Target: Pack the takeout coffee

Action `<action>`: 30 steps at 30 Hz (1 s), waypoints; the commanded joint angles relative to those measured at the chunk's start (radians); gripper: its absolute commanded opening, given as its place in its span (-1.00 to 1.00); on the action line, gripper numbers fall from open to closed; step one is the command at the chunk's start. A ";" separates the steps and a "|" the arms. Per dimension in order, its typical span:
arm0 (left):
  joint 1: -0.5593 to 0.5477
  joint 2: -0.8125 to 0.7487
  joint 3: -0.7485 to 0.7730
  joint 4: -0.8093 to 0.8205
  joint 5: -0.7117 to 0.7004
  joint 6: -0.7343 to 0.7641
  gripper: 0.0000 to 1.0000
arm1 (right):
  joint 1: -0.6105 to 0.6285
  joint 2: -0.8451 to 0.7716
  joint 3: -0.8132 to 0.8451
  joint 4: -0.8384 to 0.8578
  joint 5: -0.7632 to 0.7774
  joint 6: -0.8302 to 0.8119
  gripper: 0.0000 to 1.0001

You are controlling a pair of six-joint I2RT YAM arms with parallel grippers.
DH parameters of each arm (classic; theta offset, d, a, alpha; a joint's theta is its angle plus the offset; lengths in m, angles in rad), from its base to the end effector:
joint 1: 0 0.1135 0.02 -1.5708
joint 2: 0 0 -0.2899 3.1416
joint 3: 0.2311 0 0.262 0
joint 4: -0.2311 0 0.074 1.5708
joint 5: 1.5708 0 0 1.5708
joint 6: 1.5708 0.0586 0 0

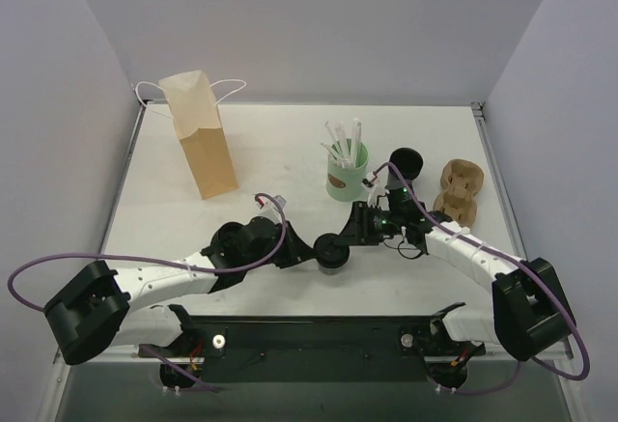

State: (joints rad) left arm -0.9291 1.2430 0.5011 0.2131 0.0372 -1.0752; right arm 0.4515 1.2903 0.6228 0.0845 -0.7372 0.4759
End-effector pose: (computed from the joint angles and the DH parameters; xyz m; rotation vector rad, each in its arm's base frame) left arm 0.1597 -0.2173 0.1930 -0.1468 2.3512 -1.1628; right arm 0.2304 0.1555 0.2167 -0.4369 2.2376 1.3086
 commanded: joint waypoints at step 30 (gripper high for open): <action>0.003 -0.059 0.234 -0.371 -0.043 0.337 0.24 | 0.038 0.009 -0.006 -0.080 0.022 -0.147 -0.31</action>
State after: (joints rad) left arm -0.9340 1.1893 0.6788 -0.1509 -0.0315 -0.8017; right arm 0.4740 1.2663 0.6086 0.1070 -0.7197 0.4358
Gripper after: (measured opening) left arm 0.615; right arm 0.345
